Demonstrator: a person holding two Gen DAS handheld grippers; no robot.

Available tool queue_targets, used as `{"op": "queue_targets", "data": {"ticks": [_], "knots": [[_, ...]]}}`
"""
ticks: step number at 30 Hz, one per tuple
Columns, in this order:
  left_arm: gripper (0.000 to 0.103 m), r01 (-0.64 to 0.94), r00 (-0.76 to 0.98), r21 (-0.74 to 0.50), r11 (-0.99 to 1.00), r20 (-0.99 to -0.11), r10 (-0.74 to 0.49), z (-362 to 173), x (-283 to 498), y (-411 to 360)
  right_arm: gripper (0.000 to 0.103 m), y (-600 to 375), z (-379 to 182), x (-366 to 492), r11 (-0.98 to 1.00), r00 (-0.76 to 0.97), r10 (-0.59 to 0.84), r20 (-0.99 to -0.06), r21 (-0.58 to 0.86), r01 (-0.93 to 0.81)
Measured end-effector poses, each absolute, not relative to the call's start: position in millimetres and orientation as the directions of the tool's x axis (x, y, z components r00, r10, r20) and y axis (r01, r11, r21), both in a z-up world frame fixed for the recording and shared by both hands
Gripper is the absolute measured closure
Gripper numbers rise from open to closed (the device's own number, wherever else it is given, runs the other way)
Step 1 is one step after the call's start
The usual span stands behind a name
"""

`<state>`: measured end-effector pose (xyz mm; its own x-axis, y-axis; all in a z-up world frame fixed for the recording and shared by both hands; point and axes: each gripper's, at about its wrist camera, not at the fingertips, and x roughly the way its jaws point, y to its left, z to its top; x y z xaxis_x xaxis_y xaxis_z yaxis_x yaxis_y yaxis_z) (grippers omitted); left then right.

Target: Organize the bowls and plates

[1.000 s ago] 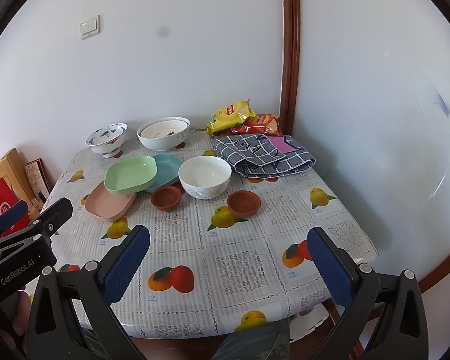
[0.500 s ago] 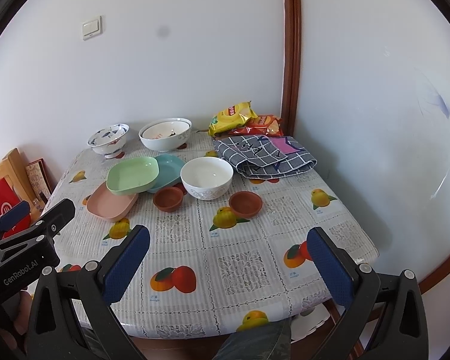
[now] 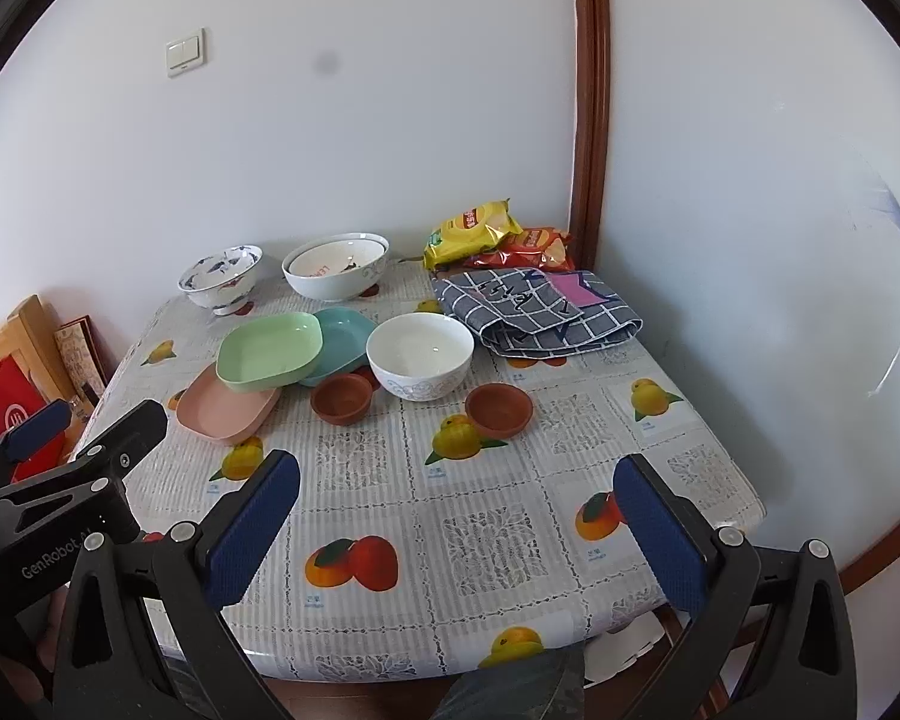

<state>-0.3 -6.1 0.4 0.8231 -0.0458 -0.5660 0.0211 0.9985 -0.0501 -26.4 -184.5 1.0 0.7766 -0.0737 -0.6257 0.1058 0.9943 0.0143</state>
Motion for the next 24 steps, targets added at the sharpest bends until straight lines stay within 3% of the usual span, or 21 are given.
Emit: {"op": "queue_targets", "data": {"ticks": [24], "knots": [[0.0, 0.003, 0.778, -0.063, 0.998, -0.627, -0.042, -11.1, 74.8, 18.9, 0.0, -171.5, -5.4, 55.1, 0.995, 0.761, -0.074, -0.645, 0.007, 0.103]]}}
